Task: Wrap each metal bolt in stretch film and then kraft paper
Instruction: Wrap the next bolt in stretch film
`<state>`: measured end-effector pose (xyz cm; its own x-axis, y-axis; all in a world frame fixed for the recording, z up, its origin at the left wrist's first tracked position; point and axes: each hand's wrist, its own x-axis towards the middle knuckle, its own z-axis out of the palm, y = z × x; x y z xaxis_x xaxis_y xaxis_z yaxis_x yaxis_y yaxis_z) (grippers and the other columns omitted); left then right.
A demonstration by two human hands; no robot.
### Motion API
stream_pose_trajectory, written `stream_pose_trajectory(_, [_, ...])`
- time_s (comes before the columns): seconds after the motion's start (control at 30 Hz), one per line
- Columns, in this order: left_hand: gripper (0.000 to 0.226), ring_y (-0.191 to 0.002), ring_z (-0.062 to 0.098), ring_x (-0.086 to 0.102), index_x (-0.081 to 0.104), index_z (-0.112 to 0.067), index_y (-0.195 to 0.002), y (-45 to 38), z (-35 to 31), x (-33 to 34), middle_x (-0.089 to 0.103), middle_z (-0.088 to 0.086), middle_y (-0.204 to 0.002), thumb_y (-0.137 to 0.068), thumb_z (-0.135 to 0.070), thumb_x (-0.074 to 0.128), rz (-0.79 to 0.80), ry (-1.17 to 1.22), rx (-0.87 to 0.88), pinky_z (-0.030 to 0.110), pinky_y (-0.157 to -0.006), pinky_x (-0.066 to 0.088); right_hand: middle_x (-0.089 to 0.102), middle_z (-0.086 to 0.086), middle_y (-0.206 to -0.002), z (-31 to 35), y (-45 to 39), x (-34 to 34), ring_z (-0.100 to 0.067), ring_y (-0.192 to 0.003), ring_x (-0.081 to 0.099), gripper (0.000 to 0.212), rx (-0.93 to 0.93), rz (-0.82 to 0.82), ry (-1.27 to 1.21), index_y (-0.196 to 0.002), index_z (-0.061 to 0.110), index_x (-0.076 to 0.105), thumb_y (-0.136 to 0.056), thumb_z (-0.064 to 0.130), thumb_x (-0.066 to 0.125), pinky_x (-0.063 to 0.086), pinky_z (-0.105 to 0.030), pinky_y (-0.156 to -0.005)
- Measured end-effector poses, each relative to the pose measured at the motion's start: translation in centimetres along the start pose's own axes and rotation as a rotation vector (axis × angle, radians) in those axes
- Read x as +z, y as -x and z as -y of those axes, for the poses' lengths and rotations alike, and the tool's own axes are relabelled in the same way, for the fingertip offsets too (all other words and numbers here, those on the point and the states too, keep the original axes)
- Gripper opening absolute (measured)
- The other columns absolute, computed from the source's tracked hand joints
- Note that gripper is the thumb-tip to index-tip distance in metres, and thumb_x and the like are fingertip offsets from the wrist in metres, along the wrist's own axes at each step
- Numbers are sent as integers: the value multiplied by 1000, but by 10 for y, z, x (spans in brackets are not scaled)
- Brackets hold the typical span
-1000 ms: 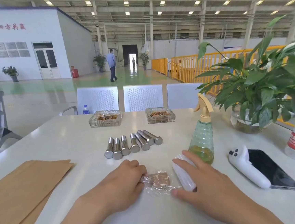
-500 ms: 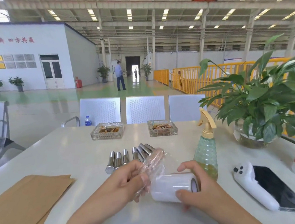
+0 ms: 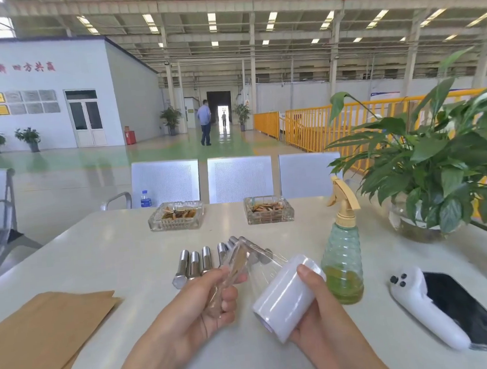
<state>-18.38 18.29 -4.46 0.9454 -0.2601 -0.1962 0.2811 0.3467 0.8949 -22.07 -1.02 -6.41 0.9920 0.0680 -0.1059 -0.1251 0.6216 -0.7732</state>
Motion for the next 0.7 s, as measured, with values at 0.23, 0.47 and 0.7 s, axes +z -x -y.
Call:
stream_pose_trajectory(0.23, [20,-45,11,35,67,-4,-90,6,-11,-12,34,-3,-59,-91,-21,57,221,123,-41,24,-42,38,76,-21,-108,0,3,0,-29,-95,76,68,-97,27,-18,-120,13,65,-62,44,78,58,-44,-80])
stream_pose_trajectory(0.47, [21,-38,8,36,66,-3,-86,12,-15,-33,35,-5,-51,-79,-22,73,514,208,-177,22,-33,30,77,-10,-100,4,4,-1,-28,-98,76,64,-373,-49,240,-117,30,69,-59,37,93,61,-38,-72])
stream_pose_trajectory(0.7, [16,-47,11,31,61,-7,-87,4,-9,-17,30,-3,-61,-86,-23,65,215,88,29,21,-40,32,77,-6,-107,-5,11,7,-28,-103,72,51,-408,53,530,-108,31,72,-62,50,83,59,-38,-87])
